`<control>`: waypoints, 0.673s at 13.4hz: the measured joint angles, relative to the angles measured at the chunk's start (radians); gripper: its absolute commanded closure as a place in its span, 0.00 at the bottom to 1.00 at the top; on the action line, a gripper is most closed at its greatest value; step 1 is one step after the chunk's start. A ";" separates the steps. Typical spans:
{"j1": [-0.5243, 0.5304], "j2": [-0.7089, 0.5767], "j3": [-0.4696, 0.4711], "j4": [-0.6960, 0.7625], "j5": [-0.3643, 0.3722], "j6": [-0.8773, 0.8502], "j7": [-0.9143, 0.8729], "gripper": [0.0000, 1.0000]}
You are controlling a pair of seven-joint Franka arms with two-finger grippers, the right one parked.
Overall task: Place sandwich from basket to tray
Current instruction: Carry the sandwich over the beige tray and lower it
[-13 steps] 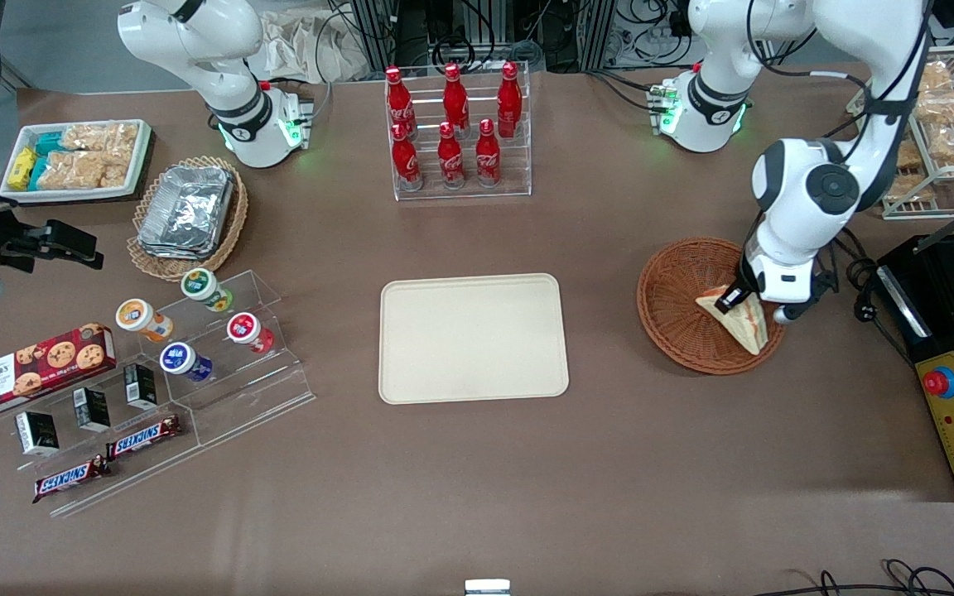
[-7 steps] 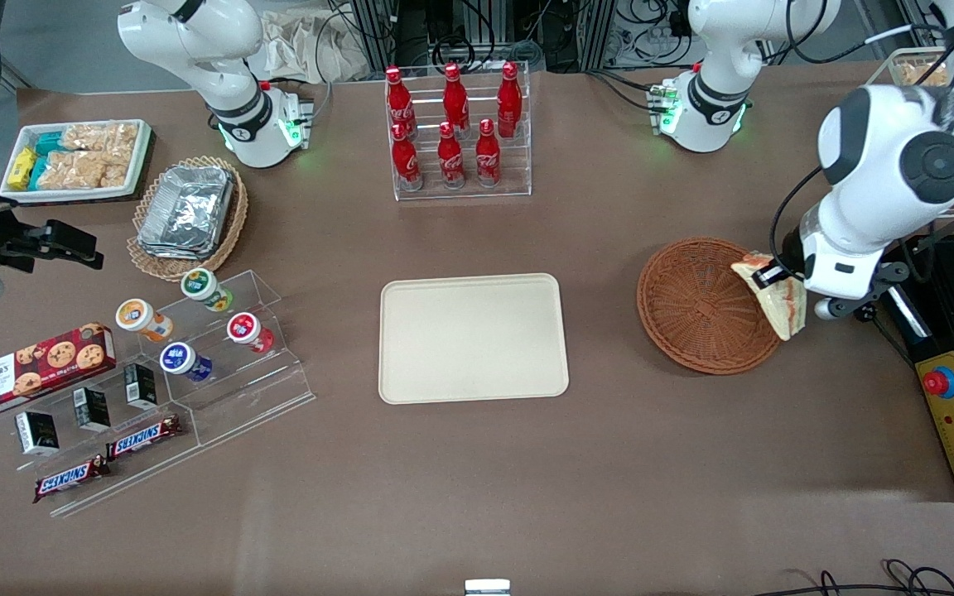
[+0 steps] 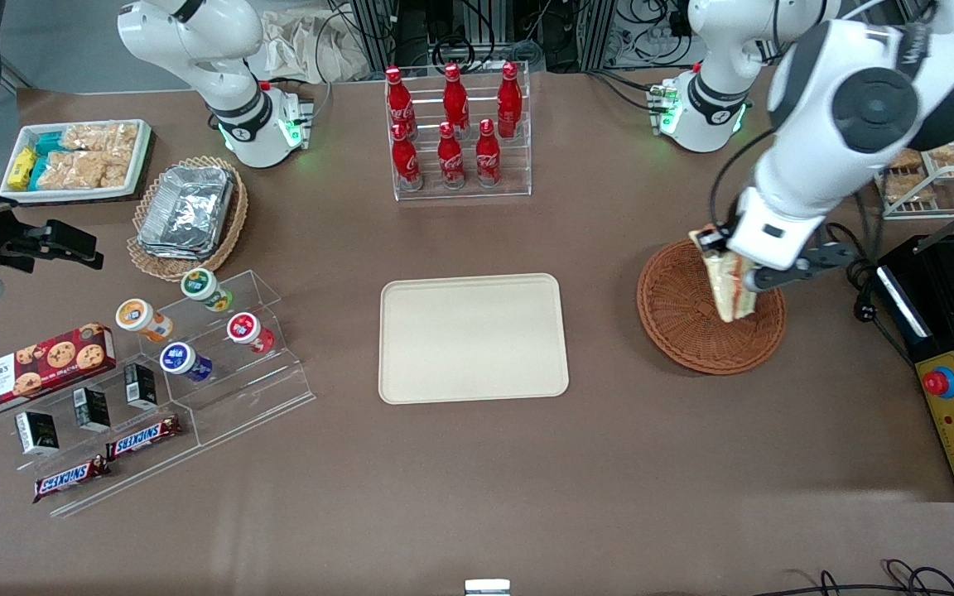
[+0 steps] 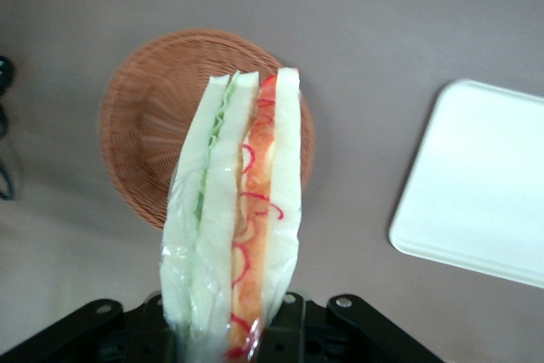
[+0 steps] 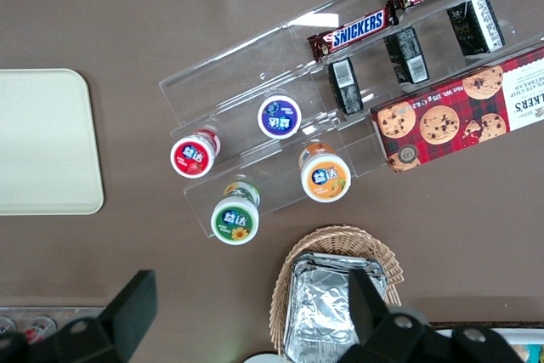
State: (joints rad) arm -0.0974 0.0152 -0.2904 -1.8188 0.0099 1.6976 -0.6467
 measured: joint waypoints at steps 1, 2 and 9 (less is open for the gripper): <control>-0.002 0.029 -0.051 0.014 0.000 0.003 -0.031 1.00; -0.003 0.064 -0.098 0.027 0.000 0.016 -0.054 1.00; -0.065 0.366 -0.180 0.044 0.079 0.332 -0.118 0.97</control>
State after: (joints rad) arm -0.1623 0.3813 -0.4707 -1.7753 0.0885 2.0298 -0.7647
